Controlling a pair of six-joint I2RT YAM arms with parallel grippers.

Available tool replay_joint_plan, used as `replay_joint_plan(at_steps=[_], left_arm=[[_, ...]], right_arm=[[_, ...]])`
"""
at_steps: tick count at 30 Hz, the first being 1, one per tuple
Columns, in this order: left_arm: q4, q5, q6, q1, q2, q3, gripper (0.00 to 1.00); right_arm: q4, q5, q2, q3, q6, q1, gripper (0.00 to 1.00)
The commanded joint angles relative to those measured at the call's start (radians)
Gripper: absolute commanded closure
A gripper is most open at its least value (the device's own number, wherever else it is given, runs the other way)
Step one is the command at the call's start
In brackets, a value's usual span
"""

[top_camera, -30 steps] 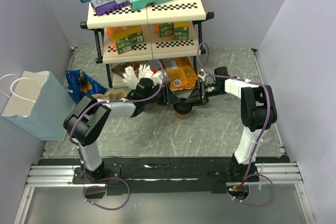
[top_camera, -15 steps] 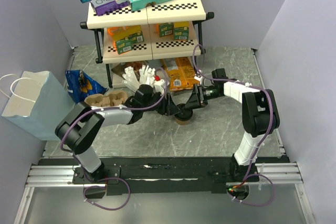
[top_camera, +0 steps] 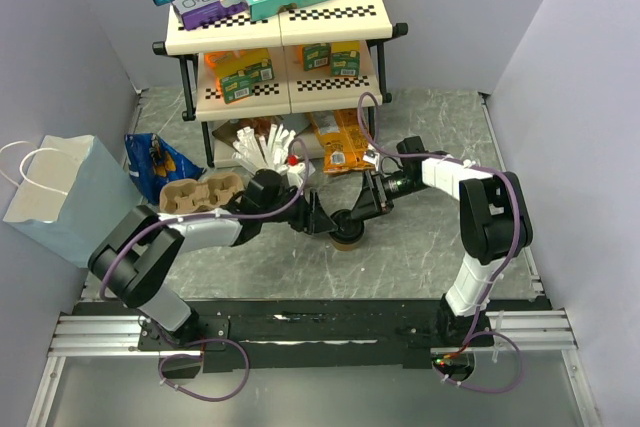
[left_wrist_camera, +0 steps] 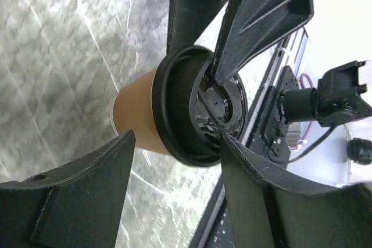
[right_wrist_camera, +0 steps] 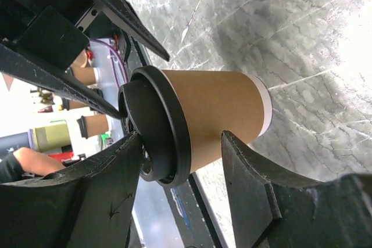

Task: Pack the takeout coffee

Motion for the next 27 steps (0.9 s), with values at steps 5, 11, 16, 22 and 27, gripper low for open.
replay_joint_plan(at_steps=[5,11,16,22,27], left_arm=[[-0.074,0.029,-0.055,0.027,-0.058,-0.085,0.37],[-0.034,0.044,-0.087,0.046,-0.060,-0.103,0.39],[0.024,0.096,-0.112,0.057,-0.070,-0.100,0.39],[0.076,0.127,-0.136,0.057,-0.066,-0.102,0.36],[0.073,0.101,-0.155,0.059,-0.044,-0.082,0.36]], right_arm=[[-0.004,0.089,-0.054,-0.006,-0.098,-0.006,0.37],[-0.002,0.093,-0.055,-0.006,-0.099,-0.003,0.36],[-0.007,0.093,-0.065,-0.016,-0.115,0.006,0.35],[-0.019,0.092,-0.075,-0.017,-0.150,0.026,0.35],[-0.019,0.095,-0.075,-0.017,-0.156,0.040,0.35]])
